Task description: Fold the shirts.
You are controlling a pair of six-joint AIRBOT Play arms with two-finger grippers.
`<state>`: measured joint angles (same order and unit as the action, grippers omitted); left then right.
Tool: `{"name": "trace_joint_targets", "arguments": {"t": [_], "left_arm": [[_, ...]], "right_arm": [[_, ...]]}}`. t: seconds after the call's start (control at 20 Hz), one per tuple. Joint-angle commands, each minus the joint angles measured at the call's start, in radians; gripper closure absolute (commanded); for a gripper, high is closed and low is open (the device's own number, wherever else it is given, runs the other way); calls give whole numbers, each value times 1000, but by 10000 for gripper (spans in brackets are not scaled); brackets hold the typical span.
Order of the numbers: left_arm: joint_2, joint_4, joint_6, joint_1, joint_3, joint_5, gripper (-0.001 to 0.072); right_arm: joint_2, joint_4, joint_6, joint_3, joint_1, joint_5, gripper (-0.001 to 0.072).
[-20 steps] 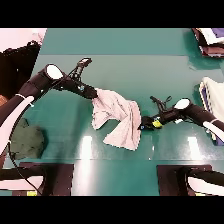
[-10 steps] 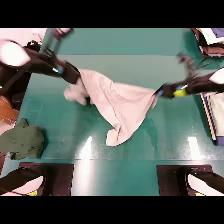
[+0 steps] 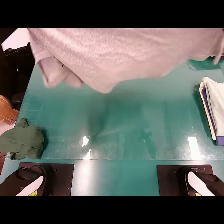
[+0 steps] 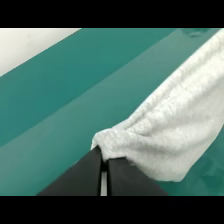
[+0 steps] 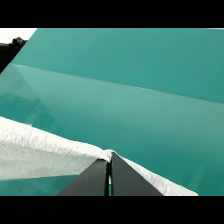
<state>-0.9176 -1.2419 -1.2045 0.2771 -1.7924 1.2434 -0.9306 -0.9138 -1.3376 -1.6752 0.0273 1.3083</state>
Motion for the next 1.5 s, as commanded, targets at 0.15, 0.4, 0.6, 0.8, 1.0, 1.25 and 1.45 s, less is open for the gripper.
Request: {"name": "trace_joint_targets", "arguments": {"t": [0.15,0.4,0.6,0.8,1.0,1.25,1.45], "left_arm": [[-45,32,-64,0,288,157,683],[-45,72,-59,63,810,36,683],[-47,117,-60,212,1122,-146,681],[-49,250,-60,246,1203,-196,680],[-49,309,-66,246,1202,-185,245],[-49,280,-90,204,1020,36,139],[-62,117,-102,5,807,-32,140]], "right_arm": [[-43,-5,-1,114,19,212,701],[71,-4,0,623,19,58,700],[158,-3,0,921,19,-5,701],[211,-3,-1,1030,19,-21,700],[246,-3,-1,1038,19,-29,700],[255,5,-1,1037,19,-34,700],[255,5,-1,1037,19,-35,700]]}}
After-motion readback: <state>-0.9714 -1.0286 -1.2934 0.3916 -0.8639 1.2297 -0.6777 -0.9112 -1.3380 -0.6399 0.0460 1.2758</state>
